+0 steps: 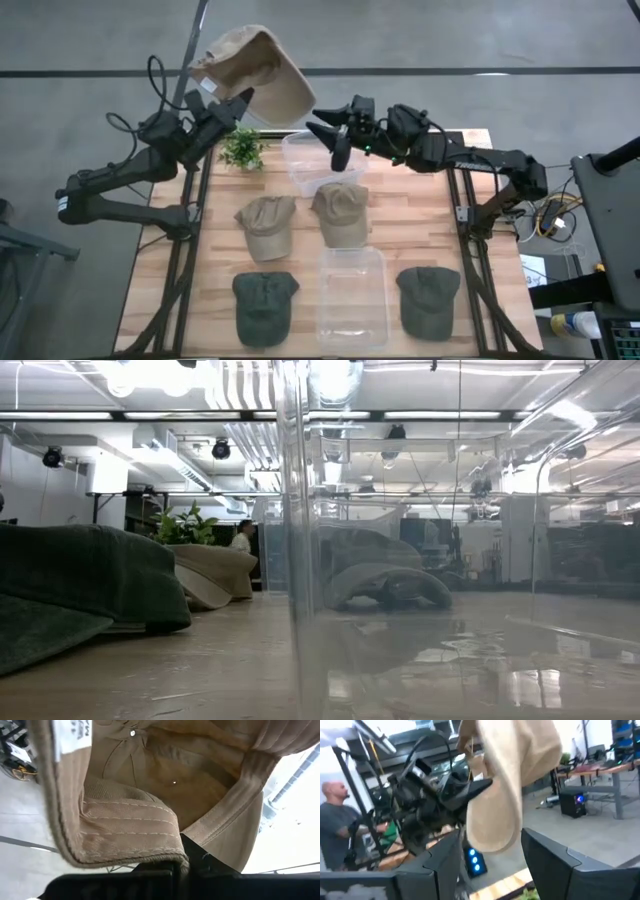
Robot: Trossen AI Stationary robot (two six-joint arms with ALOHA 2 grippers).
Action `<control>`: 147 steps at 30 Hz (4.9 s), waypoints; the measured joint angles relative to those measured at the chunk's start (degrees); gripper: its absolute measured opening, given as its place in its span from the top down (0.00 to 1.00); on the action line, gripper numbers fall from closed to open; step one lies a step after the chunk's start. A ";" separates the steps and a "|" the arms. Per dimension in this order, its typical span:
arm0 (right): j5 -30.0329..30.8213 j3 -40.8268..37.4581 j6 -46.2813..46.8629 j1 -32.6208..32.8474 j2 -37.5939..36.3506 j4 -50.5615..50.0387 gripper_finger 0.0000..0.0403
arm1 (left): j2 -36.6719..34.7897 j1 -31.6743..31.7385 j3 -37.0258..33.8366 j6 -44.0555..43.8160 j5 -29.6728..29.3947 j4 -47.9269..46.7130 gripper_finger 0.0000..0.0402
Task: Pick & Place hat
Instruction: Put the right brown cap into the top transparent container
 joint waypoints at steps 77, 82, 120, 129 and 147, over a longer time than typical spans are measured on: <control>-52.41 -9.21 56.65 -30.70 0.26 27.30 0.98 | -2.87 -0.48 4.70 11.61 19.15 -2.19 0.87; -58.27 -9.19 51.17 -34.62 -2.21 12.63 0.98 | -3.93 -0.51 4.70 11.12 20.59 -6.79 0.87; -57.09 -26.64 24.91 -39.29 -3.09 -22.97 0.97 | -6.13 -0.46 4.70 10.99 20.88 -12.92 0.87; -56.20 -19.73 29.42 -34.80 5.62 -22.95 0.97 | -6.01 -0.44 4.68 10.97 20.75 -15.08 0.87; -45.72 5.69 11.19 -32.22 19.07 -55.38 0.81 | -7.20 -0.44 4.68 11.39 20.40 -14.92 0.87</control>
